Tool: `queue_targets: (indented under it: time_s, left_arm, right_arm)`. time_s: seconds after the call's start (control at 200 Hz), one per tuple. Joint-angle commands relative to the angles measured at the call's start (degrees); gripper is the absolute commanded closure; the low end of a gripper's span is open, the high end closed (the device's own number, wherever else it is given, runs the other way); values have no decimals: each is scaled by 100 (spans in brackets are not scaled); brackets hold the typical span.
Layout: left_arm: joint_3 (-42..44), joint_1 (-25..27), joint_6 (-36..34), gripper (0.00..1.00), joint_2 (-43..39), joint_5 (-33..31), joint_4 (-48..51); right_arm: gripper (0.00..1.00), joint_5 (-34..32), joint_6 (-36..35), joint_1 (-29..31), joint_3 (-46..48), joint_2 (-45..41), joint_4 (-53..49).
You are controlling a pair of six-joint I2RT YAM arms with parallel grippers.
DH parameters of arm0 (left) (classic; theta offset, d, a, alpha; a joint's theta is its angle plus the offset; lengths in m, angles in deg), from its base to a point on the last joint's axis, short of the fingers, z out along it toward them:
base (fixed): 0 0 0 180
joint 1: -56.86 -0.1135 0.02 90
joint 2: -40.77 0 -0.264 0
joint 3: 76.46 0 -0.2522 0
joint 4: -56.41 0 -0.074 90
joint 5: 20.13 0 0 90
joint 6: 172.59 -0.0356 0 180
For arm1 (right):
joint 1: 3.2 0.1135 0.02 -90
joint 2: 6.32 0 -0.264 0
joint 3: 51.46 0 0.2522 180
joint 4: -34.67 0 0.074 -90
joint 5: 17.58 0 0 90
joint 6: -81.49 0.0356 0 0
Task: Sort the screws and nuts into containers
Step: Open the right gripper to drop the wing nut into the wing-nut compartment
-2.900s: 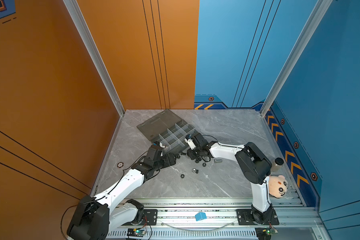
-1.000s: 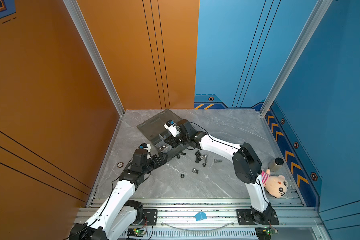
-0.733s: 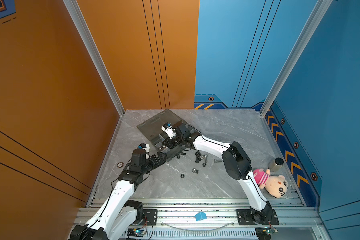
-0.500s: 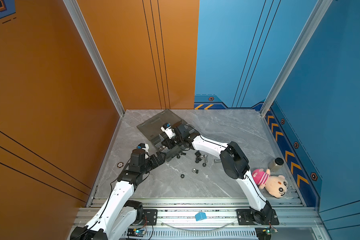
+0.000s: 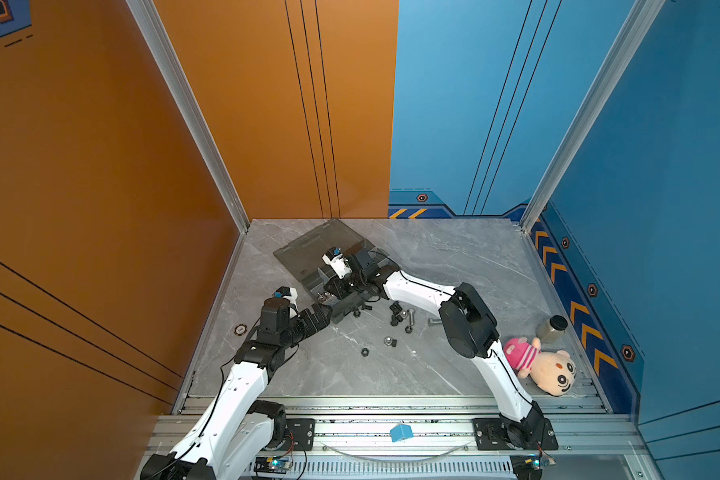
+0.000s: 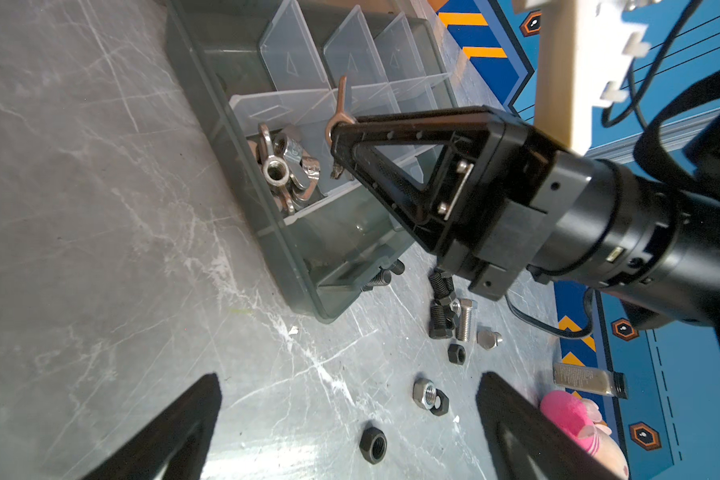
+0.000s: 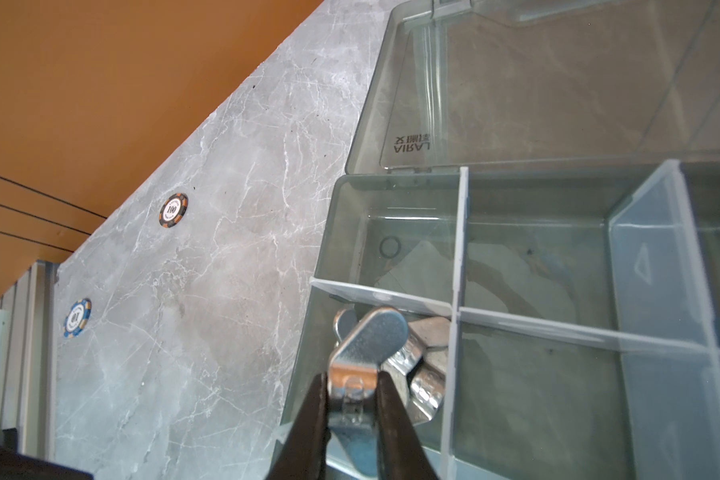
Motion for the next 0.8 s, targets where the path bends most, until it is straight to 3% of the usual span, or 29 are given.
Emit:
queue_targets:
  time_s: [0.0,0.405,0.641,0.796]
  left_arm:
    - [113,-65,-78,2,-67,123,92]
    - [114,-75,-87,2,-111,91,134]
    - [71,44,-213,2,-130,-116,470]
    - [-21,486,-335,2,-29,-524,590]
  right_arm:
    - [75,-120,45,32,-153,80,-148]
    - [70,-89,64,-36,97,-211,-155]
    - [68,-165,216,-244,1134,-1145,114]
    - [66,-231,201,-396,1778,-1881,-27]
